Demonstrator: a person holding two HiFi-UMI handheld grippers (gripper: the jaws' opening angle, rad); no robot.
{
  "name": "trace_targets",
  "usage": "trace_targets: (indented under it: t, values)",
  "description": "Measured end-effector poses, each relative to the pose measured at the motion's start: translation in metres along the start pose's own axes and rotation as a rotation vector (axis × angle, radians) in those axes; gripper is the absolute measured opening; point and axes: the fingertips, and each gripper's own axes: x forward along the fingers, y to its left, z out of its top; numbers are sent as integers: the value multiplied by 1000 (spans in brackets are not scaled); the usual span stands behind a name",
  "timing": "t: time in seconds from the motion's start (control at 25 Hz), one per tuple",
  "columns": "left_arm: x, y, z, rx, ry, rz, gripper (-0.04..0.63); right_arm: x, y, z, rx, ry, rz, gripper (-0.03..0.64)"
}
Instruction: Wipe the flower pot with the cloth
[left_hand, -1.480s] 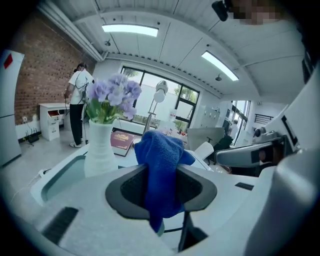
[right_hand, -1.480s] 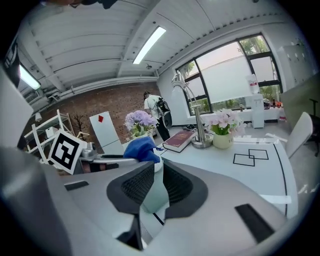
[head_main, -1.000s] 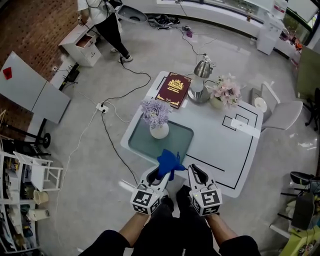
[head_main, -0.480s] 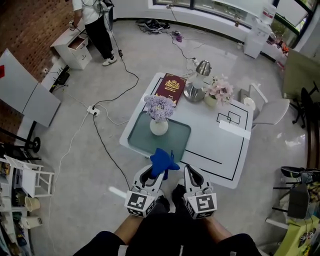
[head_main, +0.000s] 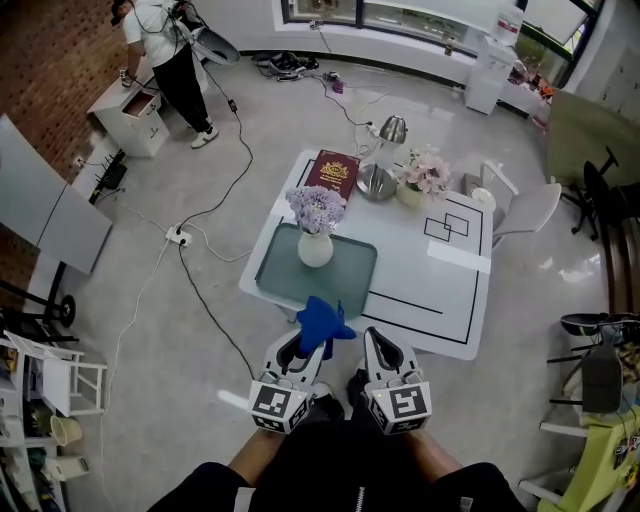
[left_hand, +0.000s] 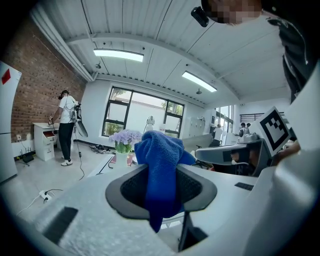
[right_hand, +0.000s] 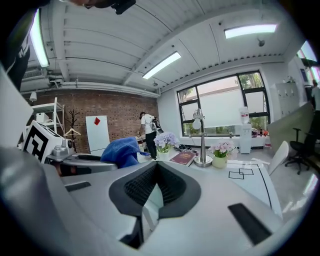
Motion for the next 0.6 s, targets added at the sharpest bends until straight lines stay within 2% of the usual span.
trace_targets:
  t: [0.2,0.6]
  values:
    - [-10,-6,1,-1,-14,5,138,-5,6,-6,38,-6,-23,8]
    - [-28,-8,-2,8,-16,5,138,-9,27,-4,23,-25,-15,9]
